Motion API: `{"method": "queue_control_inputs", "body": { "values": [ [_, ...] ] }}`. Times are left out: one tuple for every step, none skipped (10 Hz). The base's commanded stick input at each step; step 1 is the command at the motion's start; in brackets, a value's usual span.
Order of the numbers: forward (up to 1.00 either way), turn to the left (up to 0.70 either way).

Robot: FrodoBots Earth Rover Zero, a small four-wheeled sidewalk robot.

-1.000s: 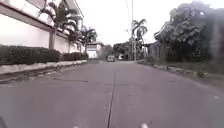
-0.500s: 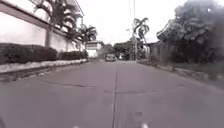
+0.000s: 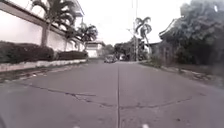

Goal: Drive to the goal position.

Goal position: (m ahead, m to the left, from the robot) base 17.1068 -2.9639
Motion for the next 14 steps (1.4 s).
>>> {"method": "queue_control_inputs", "body": {
  "values": [
    [1.0, -0.39],
    [1.0, -0.39],
    [1.0, -0.39],
    [1.0, -0.39],
    [1.0, -0.39],
    [1.0, -0.39],
    [1.0, -0.39],
    [1.0, -0.39],
    [1.0, -0.39],
    [1.0, -0.39],
    [1.0, -0.39],
    [1.0, -0.39],
    [1.0, -0.21],
    [1.0, -0.01]
  ]
}}
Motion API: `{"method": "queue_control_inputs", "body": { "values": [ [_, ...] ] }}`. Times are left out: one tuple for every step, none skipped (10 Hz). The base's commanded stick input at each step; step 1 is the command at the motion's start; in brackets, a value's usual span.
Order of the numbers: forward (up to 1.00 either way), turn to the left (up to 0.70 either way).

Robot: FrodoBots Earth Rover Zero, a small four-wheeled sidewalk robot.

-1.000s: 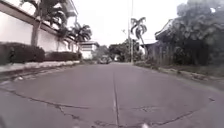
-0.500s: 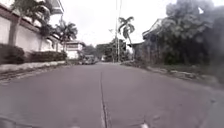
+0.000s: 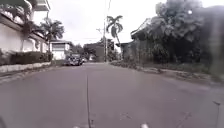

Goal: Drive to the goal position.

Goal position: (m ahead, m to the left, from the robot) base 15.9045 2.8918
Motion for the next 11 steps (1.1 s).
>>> {"method": "queue_control_inputs", "body": {
  "values": [
    [1.0, 0.01],
    [1.0, 0.01],
    [1.0, 0.01],
    [1.0, 0.01],
    [1.0, 0.01],
    [1.0, 0.01],
    [1.0, 0.01],
    [1.0, 0.01],
    [1.0, 0.01],
    [1.0, 0.01],
    [1.0, 0.01]
  ]
}}
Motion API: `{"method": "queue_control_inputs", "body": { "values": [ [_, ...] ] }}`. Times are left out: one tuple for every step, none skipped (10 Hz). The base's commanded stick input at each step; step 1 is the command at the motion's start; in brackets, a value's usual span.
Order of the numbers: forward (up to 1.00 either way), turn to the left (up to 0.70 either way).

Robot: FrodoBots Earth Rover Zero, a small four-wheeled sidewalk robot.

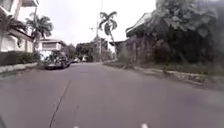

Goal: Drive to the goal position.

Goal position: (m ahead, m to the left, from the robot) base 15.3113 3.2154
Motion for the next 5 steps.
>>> {"method": "queue_control_inputs", "body": {
  "values": [
    [1.0, 0.01],
    [1.0, 0.01],
    [1.0, 0.01],
    [1.0, 0.01],
    [1.0, 0.01]
  ]
}}
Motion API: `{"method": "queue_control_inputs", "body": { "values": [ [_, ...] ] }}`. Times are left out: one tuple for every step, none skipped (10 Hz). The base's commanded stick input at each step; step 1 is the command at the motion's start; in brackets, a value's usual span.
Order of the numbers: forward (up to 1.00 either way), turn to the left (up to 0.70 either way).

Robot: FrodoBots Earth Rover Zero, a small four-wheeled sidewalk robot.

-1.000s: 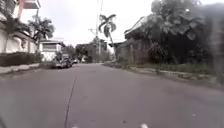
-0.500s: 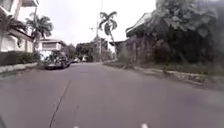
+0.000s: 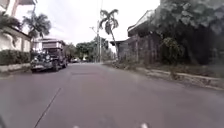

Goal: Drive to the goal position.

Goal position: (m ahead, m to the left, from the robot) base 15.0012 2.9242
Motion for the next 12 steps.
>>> {"method": "queue_control_inputs", "body": {
  "values": [
    [1.0, 0.01],
    [1.0, 0.01],
    [1.0, 0.01],
    [1.0, 0.01],
    [1.0, 0.01],
    [1.0, 0.01],
    [1.0, 0.01],
    [1.0, 0.01],
    [1.0, 0.01],
    [1.0, 0.01],
    [1.0, 0.01],
    [1.0, 0.01]
  ]
}}
